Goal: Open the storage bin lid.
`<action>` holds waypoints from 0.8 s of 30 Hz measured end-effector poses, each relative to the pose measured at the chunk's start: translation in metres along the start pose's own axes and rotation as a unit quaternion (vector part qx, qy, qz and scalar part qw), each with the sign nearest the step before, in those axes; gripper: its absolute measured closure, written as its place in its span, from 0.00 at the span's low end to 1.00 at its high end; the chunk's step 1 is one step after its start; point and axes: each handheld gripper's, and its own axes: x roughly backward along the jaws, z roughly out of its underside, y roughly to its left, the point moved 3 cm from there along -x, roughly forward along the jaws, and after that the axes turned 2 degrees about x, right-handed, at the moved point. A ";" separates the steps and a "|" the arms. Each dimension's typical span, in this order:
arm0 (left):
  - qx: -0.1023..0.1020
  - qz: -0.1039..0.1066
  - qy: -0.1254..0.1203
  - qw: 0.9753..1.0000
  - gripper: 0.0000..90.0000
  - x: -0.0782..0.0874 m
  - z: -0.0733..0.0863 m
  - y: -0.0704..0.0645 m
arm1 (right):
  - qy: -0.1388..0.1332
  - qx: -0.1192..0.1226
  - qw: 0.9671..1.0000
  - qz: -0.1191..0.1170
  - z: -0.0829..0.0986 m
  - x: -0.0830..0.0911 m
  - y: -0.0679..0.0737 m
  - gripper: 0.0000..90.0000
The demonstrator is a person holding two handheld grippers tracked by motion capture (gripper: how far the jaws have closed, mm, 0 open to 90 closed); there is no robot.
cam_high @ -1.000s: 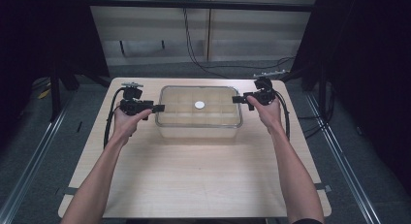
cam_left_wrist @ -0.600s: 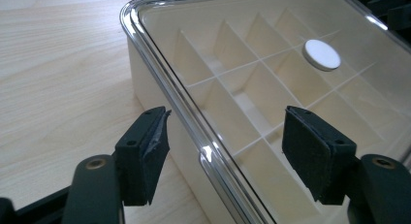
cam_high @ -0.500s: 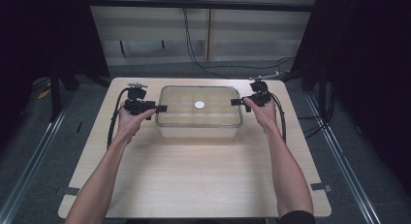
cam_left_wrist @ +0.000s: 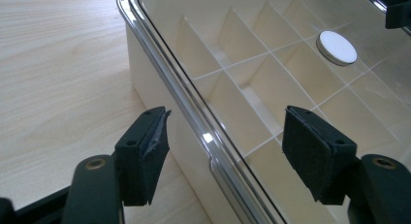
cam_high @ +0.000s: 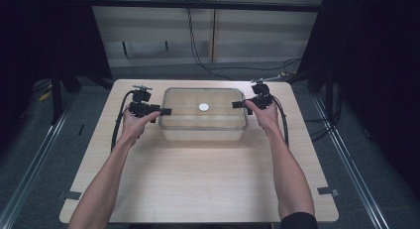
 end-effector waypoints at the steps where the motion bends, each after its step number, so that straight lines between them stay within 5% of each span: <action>1: 0.004 -0.001 0.000 1.000 0.36 -0.001 -0.001 -0.001 | -0.002 -0.001 1.000 -0.001 0.000 -0.001 0.000 0.35; 24: 0.025 0.016 0.004 1.000 0.34 -0.010 -0.001 -0.005 | -0.011 0.011 1.000 0.000 -0.001 -0.002 0.000 0.34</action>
